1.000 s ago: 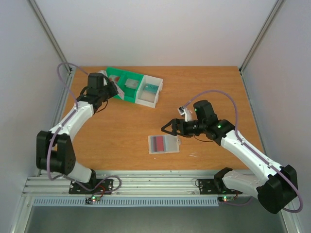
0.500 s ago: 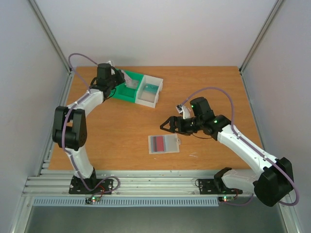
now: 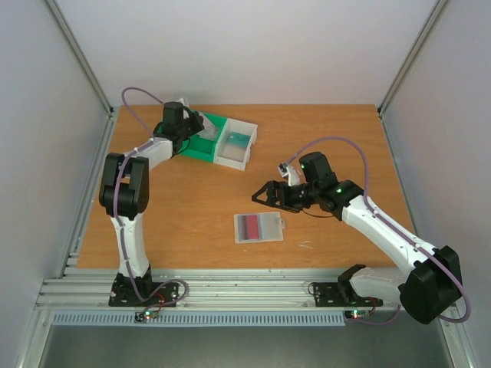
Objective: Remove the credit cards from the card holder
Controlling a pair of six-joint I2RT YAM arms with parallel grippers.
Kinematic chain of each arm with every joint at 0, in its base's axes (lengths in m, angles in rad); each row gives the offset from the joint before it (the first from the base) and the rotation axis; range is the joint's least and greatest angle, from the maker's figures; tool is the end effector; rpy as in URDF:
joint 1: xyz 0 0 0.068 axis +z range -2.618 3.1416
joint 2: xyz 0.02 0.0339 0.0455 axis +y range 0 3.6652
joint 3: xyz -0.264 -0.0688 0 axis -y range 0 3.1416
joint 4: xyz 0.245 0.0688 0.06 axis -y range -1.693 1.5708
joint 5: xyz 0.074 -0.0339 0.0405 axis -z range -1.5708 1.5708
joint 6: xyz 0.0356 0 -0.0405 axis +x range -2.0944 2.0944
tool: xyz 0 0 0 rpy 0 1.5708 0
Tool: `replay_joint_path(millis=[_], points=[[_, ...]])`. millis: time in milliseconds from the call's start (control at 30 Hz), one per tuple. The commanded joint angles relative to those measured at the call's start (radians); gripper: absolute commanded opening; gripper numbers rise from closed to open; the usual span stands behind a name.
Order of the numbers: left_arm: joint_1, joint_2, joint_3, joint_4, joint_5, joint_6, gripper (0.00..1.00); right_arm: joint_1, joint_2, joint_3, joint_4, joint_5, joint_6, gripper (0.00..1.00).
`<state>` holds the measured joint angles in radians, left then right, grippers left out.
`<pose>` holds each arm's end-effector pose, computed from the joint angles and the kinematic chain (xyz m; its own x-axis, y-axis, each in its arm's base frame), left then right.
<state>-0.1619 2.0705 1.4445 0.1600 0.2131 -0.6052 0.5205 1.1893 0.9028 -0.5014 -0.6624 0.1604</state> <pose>0.4699 -0.0844 0.2014 -0.5604 -0.4719 -0.6806 0.0306 0.8094 -0.5864 0.2023 0.1412 0.2745 -0.7298 -0.2732 -0.6267 -0.6604 0.5187 0.5430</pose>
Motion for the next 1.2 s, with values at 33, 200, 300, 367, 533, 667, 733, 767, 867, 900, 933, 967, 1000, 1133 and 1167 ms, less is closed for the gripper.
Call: replay_joint_path(millis=[33,200,300,367,533,667,733,767,867,900,933,967,1000,1133,1167], points=[[0.005,0.063,0.08,0.093,0.011,0.023,0.0,-0.005,0.004,0.005,0.023,-0.005,0.015,0.99],[0.005,0.093,0.109,0.09,0.026,0.024,0.0,-0.005,0.012,0.008,0.023,-0.006,0.015,0.98],[0.005,0.104,0.118,0.091,0.021,0.027,0.0,-0.005,0.01,0.004,0.029,-0.003,0.017,0.98],[0.006,0.111,0.129,0.08,0.017,0.032,0.0,-0.005,0.012,0.003,0.033,-0.006,0.019,0.98],[0.005,0.119,0.138,0.061,0.02,0.035,0.0,-0.005,0.015,0.009,0.031,-0.009,0.013,0.99],[0.005,0.124,0.135,0.064,0.018,0.032,0.0,-0.006,0.016,0.016,0.025,-0.008,0.003,0.99],[0.005,0.126,0.137,0.063,0.016,0.036,0.0,-0.005,0.018,0.016,0.028,-0.011,0.006,0.98],[0.005,0.13,0.141,0.059,0.016,0.038,0.0,-0.005,0.018,0.016,0.031,-0.012,0.008,0.98],[0.005,0.143,0.172,0.018,0.009,0.041,0.0,-0.005,0.019,0.014,0.038,-0.014,0.011,0.98],[0.005,0.145,0.176,0.017,0.009,0.043,0.0,-0.005,0.019,0.013,0.042,-0.014,0.013,0.98],[0.005,0.148,0.179,0.018,0.011,0.045,0.0,-0.006,0.021,0.012,0.045,-0.014,0.014,0.98],[0.005,0.15,0.182,0.017,0.012,0.045,0.0,-0.005,0.025,0.01,0.047,-0.016,0.014,0.98],[0.005,0.153,0.184,0.015,0.016,0.045,0.0,-0.005,0.028,0.01,0.049,-0.019,0.017,0.98],[0.005,0.159,0.194,0.004,0.022,0.051,0.0,-0.005,0.037,0.007,0.058,-0.03,0.037,0.98],[0.005,0.162,0.198,0.003,0.021,0.052,0.01,-0.005,0.036,0.006,0.063,-0.033,0.043,0.98]])
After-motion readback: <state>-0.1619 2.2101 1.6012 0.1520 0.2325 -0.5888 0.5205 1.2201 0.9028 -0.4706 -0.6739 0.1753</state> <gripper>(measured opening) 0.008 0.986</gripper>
